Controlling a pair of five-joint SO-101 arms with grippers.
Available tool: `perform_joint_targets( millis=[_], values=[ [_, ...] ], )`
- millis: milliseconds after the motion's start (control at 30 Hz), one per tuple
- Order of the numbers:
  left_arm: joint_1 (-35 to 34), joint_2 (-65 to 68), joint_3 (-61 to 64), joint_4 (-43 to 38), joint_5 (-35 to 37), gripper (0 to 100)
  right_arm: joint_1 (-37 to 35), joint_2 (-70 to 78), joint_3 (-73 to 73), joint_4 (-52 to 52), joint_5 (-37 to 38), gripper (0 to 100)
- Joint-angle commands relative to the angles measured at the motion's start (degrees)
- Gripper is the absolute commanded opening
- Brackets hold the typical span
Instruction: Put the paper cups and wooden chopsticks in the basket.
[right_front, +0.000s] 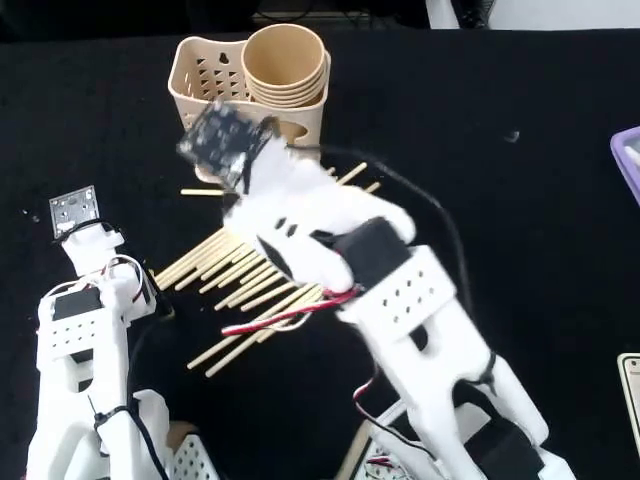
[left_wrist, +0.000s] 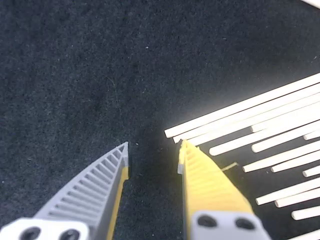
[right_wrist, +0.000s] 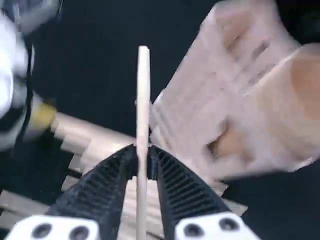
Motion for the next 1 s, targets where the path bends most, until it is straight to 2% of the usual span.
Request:
perform_joint_targets(
  millis=[0,167,433,667,967],
  values=[
    [-0.6,-1.1,-0.2,-0.9,0.4,17,1.1,0.0,-7.8,-10.8,-2.9,1.0],
    [-0.2,-1.1,1.5,-3.6,0.4,17,1.1,8.5,-14.7,-26.5,-12.0,1.0],
    [-0.1,-1.4,2.9,-5.2,0.4,17,2.2,27.4,-26.2,-45.2,-12.3,1.1],
    [-0.1,-1.2,2.9,-5.3,0.4,17,5.0,42.1,-41.2,-46.4,-12.3,1.1],
    [-0.1,-1.4,2.9,-5.3,0.4,17,4.9,54.5,-59.2,-45.1,-12.3,1.1]
  ],
)
